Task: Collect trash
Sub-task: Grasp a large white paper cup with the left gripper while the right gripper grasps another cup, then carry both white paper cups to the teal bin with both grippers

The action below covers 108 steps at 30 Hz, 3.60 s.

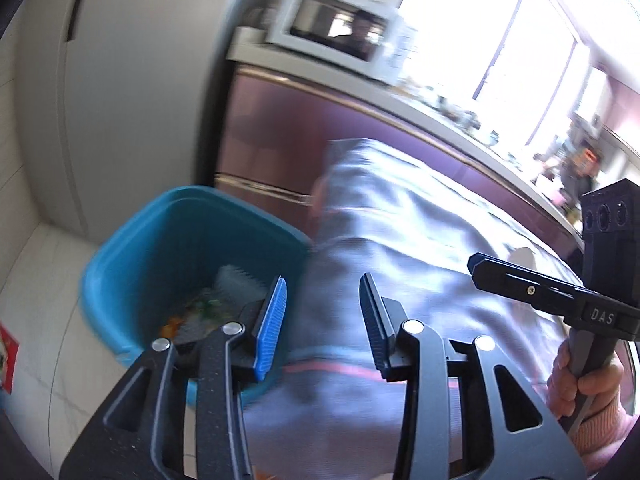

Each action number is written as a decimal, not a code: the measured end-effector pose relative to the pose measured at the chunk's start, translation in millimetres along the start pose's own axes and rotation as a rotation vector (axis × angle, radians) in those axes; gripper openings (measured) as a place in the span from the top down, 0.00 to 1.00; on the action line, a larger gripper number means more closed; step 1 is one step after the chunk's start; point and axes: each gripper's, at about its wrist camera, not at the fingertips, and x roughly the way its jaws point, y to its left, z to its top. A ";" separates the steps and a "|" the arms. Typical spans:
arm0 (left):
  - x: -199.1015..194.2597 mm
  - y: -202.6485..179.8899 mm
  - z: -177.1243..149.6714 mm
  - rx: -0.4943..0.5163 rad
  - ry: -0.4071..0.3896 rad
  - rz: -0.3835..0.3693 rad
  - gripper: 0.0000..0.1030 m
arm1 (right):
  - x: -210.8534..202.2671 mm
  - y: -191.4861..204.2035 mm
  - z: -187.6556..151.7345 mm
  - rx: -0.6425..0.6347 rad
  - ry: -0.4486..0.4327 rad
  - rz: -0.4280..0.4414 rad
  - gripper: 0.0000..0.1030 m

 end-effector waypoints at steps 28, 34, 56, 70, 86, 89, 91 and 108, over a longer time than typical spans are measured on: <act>113.9 -239.6 5.2 0.286 0.204 -0.327 0.55 | -246.3 -163.1 -119.0 0.419 -0.375 -0.563 0.41; 132.3 -257.2 12.6 0.267 0.233 -0.323 0.52 | -244.4 -187.7 -128.3 0.477 -0.361 -0.559 0.35; 164.8 -273.5 7.2 0.244 0.294 -0.285 0.68 | -231.0 -197.3 -132.9 0.494 -0.312 -0.464 0.51; 135.1 -260.7 0.2 0.255 0.255 -0.301 0.77 | -223.7 -181.3 -116.9 0.453 -0.331 -0.388 0.51; 83.6 -219.3 1.1 0.241 0.189 -0.293 0.80 | -195.6 -153.6 -98.4 0.389 -0.301 -0.306 0.51; 73.8 -209.3 2.4 0.232 0.175 -0.286 0.81 | -190.3 -149.0 -95.3 0.378 -0.294 -0.293 0.51; 68.5 -203.7 3.8 0.228 0.165 -0.278 0.81 | -186.5 -145.8 -93.4 0.370 -0.289 -0.284 0.51; 19.4 -149.1 7.5 0.164 0.102 -0.216 0.81 | -155.5 -118.5 -77.2 0.303 -0.246 -0.211 0.51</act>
